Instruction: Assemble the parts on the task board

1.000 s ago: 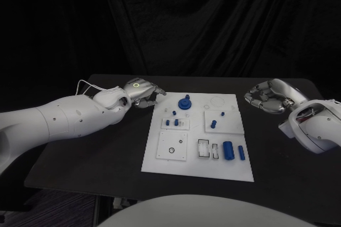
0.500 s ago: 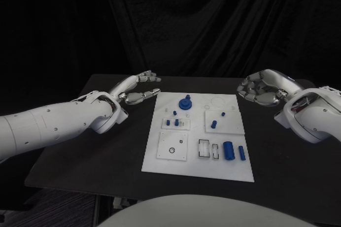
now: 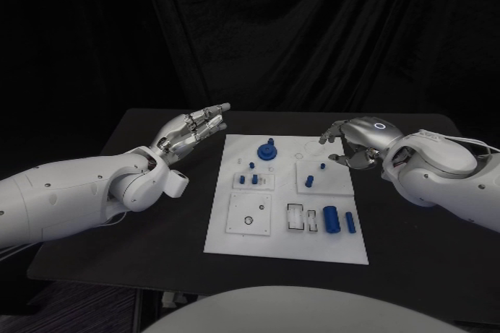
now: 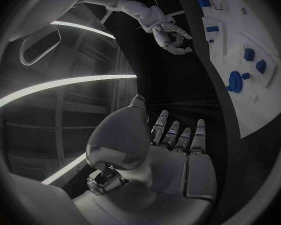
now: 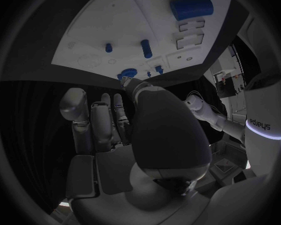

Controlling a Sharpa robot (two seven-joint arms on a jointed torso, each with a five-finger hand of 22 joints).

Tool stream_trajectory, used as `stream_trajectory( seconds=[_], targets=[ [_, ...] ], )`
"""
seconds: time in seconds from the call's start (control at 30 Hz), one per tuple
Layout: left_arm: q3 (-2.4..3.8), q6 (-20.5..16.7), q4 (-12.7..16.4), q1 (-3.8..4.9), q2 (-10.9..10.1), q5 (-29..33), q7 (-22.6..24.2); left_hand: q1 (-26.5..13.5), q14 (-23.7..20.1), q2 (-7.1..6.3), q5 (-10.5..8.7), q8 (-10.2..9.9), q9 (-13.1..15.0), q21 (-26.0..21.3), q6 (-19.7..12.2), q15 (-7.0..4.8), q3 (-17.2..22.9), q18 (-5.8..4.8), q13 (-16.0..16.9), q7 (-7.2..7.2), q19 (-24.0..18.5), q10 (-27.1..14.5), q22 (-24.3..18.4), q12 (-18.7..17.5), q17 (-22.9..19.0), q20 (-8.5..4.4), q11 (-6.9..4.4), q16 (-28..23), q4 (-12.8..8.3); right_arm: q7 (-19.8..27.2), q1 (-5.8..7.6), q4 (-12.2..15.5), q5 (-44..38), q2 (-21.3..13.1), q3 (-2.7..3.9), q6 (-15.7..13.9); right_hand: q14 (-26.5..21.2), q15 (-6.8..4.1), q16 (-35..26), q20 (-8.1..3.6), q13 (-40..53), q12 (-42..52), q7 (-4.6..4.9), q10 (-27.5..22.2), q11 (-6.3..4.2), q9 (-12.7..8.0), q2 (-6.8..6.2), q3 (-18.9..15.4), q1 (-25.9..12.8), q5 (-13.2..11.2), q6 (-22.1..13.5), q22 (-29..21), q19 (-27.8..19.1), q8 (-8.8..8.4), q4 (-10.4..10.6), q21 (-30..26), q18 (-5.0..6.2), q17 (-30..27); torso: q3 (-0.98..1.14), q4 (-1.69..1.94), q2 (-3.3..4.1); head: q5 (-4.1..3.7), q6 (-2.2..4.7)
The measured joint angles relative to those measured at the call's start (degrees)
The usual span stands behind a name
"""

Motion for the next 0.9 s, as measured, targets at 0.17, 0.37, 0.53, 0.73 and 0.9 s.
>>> stream_trajectory(
  seconds=[0.17,0.37,0.53,0.73,0.9],
  targets=[
    [0.00,2.4,0.9,-0.28,-0.8,2.4,0.6,0.4,-0.2,0.36,0.52,0.0,-0.1,0.0,-0.2,-0.20,-0.3,0.81,0.0,-0.19,-0.1,0.0,-0.4,0.0,-0.1,-0.10,0.00,-0.1,0.0,-1.2,-0.92,-1.6,-3.6,1.0,0.03,1.1,0.0,0.52,0.5,0.61,-5.3,-2.9,0.02,-0.6,0.57,-2.6,0.13,-1.1,-0.1,2.1,1.3,0.0,0.6,-2.67,-0.9,0.0,-0.02,-0.7,-0.34,0.43,0.26,-0.59,0.00],
    [-0.02,3.8,1.4,-0.43,-1.0,3.8,1.0,2.6,0.0,0.71,1.97,0.0,-0.4,0.0,-0.5,-0.05,-0.9,0.81,0.0,-0.50,-0.1,0.1,-0.9,0.3,-0.1,0.35,1.61,-0.1,0.0,-2.0,-1.76,-3.2,-5.1,1.8,0.03,2.3,0.0,0.53,0.5,0.61,-8.7,-3.5,0.06,0.5,0.61,-4.0,0.33,-0.8,0.1,5.0,3.0,0.0,0.6,-3.71,-1.6,0.0,-0.03,-1.5,-0.83,0.55,0.49,-0.68,0.00],
    [0.00,4.4,1.4,-0.51,-0.8,4.3,1.1,4.4,0.4,1.03,3.47,0.0,-0.5,0.0,-0.5,0.44,-1.2,0.80,0.0,-0.50,0.2,0.2,-1.1,0.7,-0.1,1.25,2.24,-0.1,-0.3,-2.1,-2.54,-4.5,-4.9,2.6,0.04,2.8,0.0,0.53,1.0,0.91,-10.5,-3.5,0.69,2.1,0.64,-4.4,0.45,-0.2,0.2,6.7,4.8,0.0,0.9,-3.72,-2.2,0.5,-0.02,-1.5,-1.20,0.78,0.76,-1.22,0.00],
    [-0.01,4.9,1.6,-0.54,-0.7,4.7,1.2,5.4,0.4,1.03,4.28,0.0,-0.6,0.0,-0.5,0.83,-1.2,0.80,0.0,-0.50,0.5,0.2,-1.2,0.7,0.0,1.86,2.67,-0.1,-0.3,-2.1,-2.85,-5.3,-4.3,3.0,0.03,3.2,0.2,0.77,1.8,1.12,-12.5,-3.5,0.61,5.1,0.25,-4.6,1.03,0.4,-0.4,6.0,6.7,0.0,1.7,-3.75,-2.2,1.9,-0.03,-1.1,-1.36,1.00,0.93,-1.64,-0.01],
    [-0.01,5.0,1.6,-0.57,-0.6,4.8,1.3,5.9,0.6,1.02,4.50,0.0,-0.6,0.0,-0.5,1.04,-1.2,1.75,0.0,-0.50,0.4,0.2,-1.2,1.1,0.0,2.18,2.67,-0.1,-0.3,-2.0,-3.28,-5.8,-3.9,3.4,0.03,3.5,0.4,0.56,2.0,0.91,-13.8,-3.6,0.57,6.2,0.13,-4.6,0.80,0.6,-1.1,5.4,7.9,0.0,1.9,-3.75,-2.2,2.2,-0.03,-1.2,-1.39,1.10,0.98,-1.83,-0.01]
  ],
)
